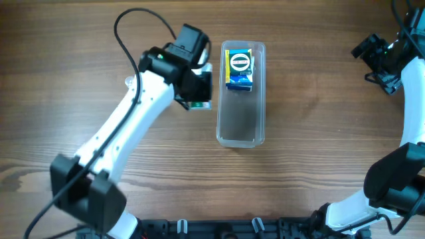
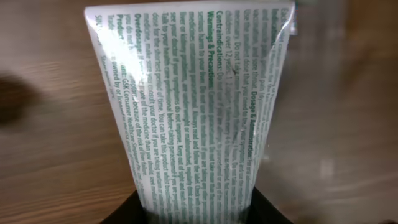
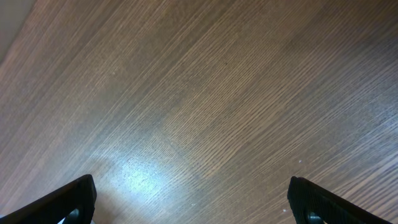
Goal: Pack container
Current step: 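Lift the white tube box and lower it upright into the container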
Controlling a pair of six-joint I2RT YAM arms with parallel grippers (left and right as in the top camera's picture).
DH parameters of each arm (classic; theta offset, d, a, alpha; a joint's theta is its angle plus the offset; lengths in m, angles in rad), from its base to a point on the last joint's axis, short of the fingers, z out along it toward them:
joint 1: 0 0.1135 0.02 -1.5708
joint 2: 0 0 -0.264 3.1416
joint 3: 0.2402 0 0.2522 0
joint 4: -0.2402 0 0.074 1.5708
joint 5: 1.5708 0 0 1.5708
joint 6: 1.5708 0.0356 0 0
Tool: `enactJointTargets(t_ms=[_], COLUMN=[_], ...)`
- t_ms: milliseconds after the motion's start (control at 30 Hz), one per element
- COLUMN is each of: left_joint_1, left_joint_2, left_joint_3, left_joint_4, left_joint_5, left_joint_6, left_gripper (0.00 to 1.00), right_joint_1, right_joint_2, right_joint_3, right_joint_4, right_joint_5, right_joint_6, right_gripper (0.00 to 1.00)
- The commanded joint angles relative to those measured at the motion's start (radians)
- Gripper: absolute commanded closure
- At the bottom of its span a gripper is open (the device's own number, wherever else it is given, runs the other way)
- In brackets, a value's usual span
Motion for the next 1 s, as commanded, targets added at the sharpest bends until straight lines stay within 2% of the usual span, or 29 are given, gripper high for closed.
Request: enactJointTargets(t_ms=[0, 133, 233, 300, 967], left_joint_1=[-0.126, -0.225, -0.255, -0.258, -0.293], left_joint_2=[-0.07, -0.055, -0.037, -0.021, 0.182], left_joint_3=[0.025, 0.025, 0.025, 0.025, 0.025], left_joint_4=[0.046, 0.105, 0.108, 0.111, 0.156], left_joint_5=[0.027, -0.012, -0.09, -0.089, -0.086], left_joint_6=[-0.154, -0.177, -0.248, -0.273, -0.276], left_gripper=[0.66, 0.64, 0.65, 0.65, 0.59], right_joint_1=[0.002, 0.002, 0.002, 0.002, 0.002], right_joint_2=[0.012, 0.012, 0.012, 0.012, 0.012], right_joint_3=[-0.003, -0.003, -0.003, -0.003, -0.003], right_joint_4=[0.001, 0.0, 0.001, 0.001, 0.003], right_joint_5=[0.006, 0.006, 0.006, 0.006, 0.006], right_joint_6=[0.01, 0.01, 0.01, 0.01, 0.01], right_gripper=[0.0, 0.0, 0.0, 0.0, 0.0])
